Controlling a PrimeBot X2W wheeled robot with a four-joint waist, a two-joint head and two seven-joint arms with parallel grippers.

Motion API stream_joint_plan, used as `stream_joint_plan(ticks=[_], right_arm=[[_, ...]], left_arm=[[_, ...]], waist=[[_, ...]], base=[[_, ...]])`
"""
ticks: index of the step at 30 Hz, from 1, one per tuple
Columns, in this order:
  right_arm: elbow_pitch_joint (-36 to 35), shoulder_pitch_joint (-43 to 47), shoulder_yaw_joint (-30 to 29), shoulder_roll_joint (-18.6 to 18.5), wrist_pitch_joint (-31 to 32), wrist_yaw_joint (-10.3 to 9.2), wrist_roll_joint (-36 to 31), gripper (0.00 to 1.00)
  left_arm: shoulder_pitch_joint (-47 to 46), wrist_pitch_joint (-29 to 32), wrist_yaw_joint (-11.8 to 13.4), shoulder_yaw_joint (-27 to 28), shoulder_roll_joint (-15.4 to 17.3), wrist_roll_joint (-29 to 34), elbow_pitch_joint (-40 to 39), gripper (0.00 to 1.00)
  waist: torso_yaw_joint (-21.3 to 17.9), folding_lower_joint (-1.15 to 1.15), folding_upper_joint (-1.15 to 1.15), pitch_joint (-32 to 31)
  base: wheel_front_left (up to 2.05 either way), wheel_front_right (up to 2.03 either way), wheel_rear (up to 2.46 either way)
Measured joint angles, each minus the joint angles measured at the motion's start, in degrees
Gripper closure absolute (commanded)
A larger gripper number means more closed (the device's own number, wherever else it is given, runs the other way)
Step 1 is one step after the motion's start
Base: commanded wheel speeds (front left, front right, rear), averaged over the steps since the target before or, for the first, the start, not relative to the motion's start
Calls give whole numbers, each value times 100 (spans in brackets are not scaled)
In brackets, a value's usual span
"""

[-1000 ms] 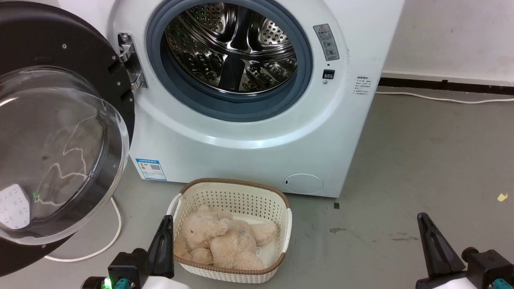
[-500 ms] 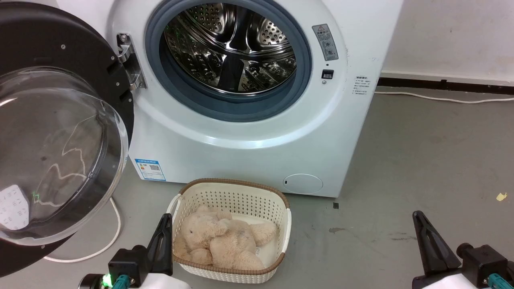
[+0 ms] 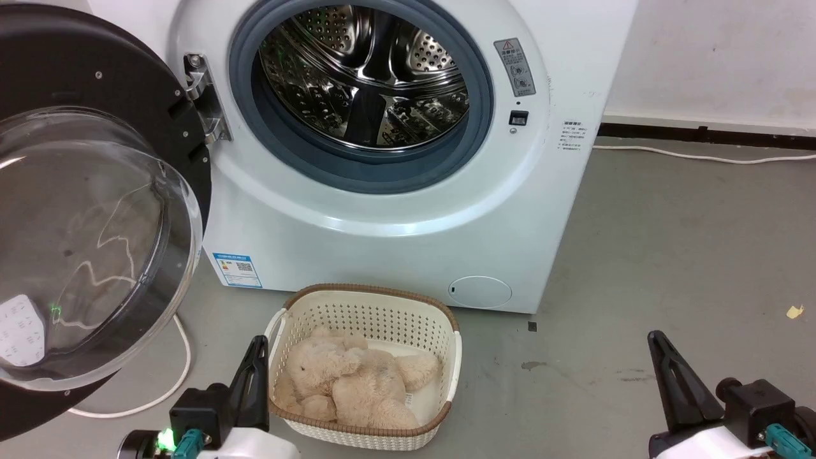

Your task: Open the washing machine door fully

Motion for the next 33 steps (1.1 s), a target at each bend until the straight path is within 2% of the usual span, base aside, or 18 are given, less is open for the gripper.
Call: stream_joint_plan(ticks=[33], right_arm=[[16,-157,174,0,412,0,-18,100]], left_arm=[[-90,400,-246,346,-165,422,-73,100]], waist=[[-38,0,0,-8]], base=[[0,0,0]])
